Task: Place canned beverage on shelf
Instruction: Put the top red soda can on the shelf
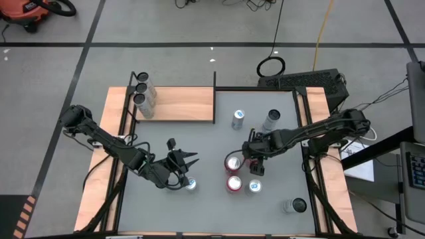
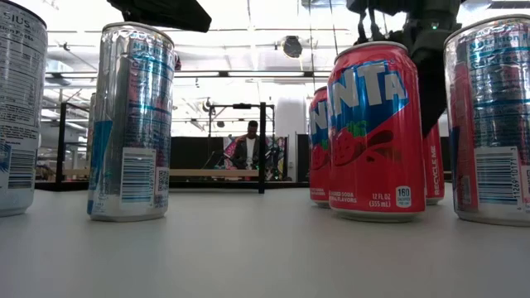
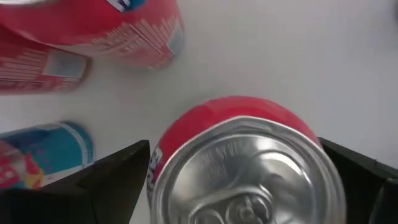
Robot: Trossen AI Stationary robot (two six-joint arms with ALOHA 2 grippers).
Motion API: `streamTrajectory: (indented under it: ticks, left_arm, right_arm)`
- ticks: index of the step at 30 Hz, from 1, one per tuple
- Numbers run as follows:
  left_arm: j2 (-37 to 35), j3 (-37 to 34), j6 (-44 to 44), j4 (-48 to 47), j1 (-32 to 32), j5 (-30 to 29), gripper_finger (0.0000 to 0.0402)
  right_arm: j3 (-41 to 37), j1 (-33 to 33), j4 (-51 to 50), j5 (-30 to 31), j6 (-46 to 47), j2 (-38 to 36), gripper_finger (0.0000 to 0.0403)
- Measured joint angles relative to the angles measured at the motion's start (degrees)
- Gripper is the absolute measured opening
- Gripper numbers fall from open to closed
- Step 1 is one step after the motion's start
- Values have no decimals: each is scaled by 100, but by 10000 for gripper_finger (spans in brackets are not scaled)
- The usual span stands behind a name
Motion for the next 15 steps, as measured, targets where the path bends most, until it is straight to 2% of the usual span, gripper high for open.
streamTrajectory:
  ticks: [4,12,15]
  left_arm:
    - [0,0,-11,1,0,17,99]
    - [2,0,-11,1,0,41,99]
    - [4,0,-10,2,0,44,99]
  right_arm:
    - [0,5,-18,-4,40,66,361]
    - [63,13,-194,-172,168,61,263]
    - [195,13,-329,-314,199,66,238]
